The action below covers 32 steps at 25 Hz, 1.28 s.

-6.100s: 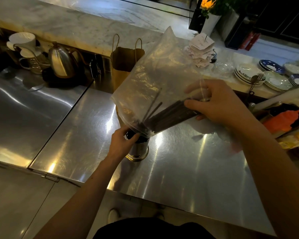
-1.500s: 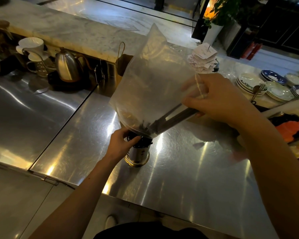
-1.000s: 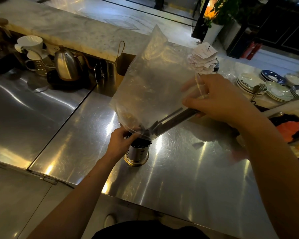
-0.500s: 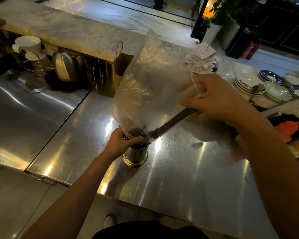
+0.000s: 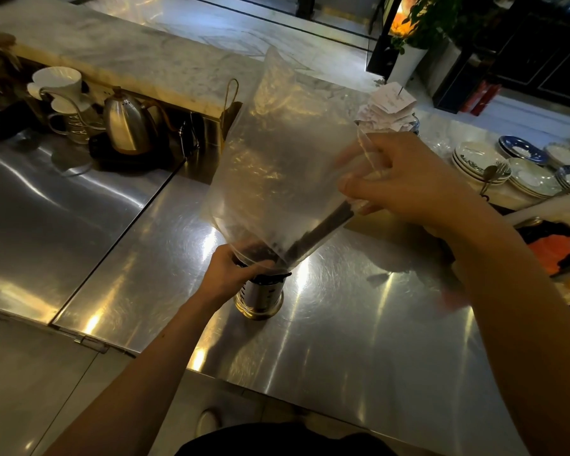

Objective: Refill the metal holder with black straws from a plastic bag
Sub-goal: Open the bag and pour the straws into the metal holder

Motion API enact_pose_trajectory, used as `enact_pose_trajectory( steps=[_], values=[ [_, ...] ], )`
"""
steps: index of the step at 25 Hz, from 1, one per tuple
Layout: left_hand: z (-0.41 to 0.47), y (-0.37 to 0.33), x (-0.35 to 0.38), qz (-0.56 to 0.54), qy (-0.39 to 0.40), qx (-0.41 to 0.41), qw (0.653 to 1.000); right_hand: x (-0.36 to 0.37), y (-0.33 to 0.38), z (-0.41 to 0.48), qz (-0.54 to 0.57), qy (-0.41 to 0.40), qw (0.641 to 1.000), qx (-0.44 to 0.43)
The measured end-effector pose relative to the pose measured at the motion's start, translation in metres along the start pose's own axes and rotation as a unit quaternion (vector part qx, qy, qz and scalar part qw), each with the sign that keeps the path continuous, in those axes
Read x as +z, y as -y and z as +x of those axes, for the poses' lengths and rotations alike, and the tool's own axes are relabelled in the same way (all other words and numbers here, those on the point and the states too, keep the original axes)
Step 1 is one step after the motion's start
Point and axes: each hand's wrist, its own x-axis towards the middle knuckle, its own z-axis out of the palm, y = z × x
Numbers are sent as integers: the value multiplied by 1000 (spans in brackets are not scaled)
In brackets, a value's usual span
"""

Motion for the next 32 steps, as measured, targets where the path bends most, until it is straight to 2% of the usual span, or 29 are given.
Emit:
enact_pose_trajectory(
  steps=[8,16,21,32],
  values=[
    [1,2,1,-19,-32,-4,999,4,4,1,-1,-1,1000,-9],
    [-4,-5,0,-50,-33,18,998,4,8,1,0,7,1000,-4],
    [-3,-3,-1,-56,-33,24,998,9,14,1,-4,-6,999,-33],
    [-5,-2,2,-47,-36,6,998,9,16,1,11,-27,1000,-11]
  ],
)
